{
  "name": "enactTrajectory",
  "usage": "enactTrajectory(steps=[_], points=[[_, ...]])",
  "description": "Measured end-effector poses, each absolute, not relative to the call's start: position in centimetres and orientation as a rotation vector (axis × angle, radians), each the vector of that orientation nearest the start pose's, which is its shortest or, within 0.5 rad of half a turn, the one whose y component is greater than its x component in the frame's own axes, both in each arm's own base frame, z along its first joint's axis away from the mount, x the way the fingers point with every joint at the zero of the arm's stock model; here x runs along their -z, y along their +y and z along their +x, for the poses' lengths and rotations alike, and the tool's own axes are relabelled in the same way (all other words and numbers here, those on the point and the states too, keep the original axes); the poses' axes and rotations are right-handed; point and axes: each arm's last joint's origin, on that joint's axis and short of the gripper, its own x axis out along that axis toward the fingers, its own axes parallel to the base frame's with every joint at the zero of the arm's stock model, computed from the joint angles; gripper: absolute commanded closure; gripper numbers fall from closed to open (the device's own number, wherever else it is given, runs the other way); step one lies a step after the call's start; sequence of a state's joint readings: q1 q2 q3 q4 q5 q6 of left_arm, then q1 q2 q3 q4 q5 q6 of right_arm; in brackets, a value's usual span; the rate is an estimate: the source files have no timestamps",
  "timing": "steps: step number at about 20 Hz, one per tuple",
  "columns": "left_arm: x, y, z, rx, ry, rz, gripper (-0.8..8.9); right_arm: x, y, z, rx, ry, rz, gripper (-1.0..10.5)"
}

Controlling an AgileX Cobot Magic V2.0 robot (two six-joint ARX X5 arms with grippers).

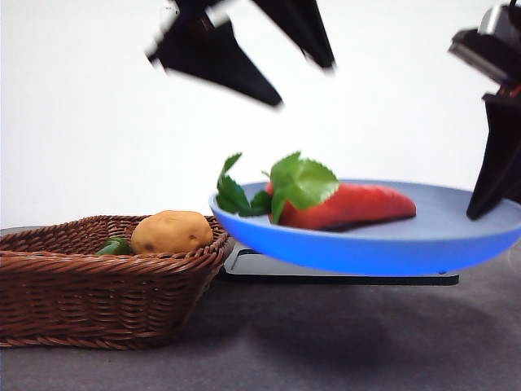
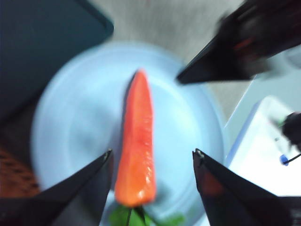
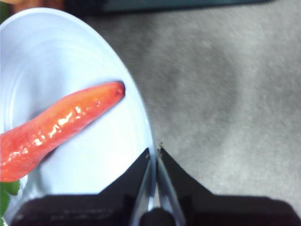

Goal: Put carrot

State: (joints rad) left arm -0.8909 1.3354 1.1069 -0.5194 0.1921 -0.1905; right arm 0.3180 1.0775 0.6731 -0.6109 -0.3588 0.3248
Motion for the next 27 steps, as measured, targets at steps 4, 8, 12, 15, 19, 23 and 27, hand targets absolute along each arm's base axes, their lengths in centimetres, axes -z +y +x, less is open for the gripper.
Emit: enactTrajectory(steps=[4,8,12,15,19,23,27], points=[[-33.5,-18.5,14.7,0.850,0.701,0.102,5.16,-20.3,6.8,19.3,-0.409,1.154,0.327,9.4],[-35.6,-15.3,12.6,0.763,0.622,0.102,5.16,-21.2,6.8,22.6,-0.379,1.122,0.351,9.4],[-35.9,-14.1,11.7,0.714,0.619,0.119,5.16,-23.5,6.9,28.1,-0.363,1.040,0.370,9.4],[-35.2,-13.7,11.8,0.611,0.663,0.184,5.16,-23.3,6.7,32.3,-0.332,1.042,0.385,9.4],[-35.1,-13.6,11.8,0.571,0.666,0.204,5.16,-21.2,5.7,36.5,-0.276,1.087,0.413,9.4],[-35.1,-13.5,11.8,0.566,0.664,0.206,5.16,-17.8,5.0,37.5,-0.224,1.191,0.441,9.4],[-35.1,-13.5,11.8,0.566,0.664,0.205,5.16,-17.5,5.0,37.6,-0.220,1.198,0.447,7.7]])
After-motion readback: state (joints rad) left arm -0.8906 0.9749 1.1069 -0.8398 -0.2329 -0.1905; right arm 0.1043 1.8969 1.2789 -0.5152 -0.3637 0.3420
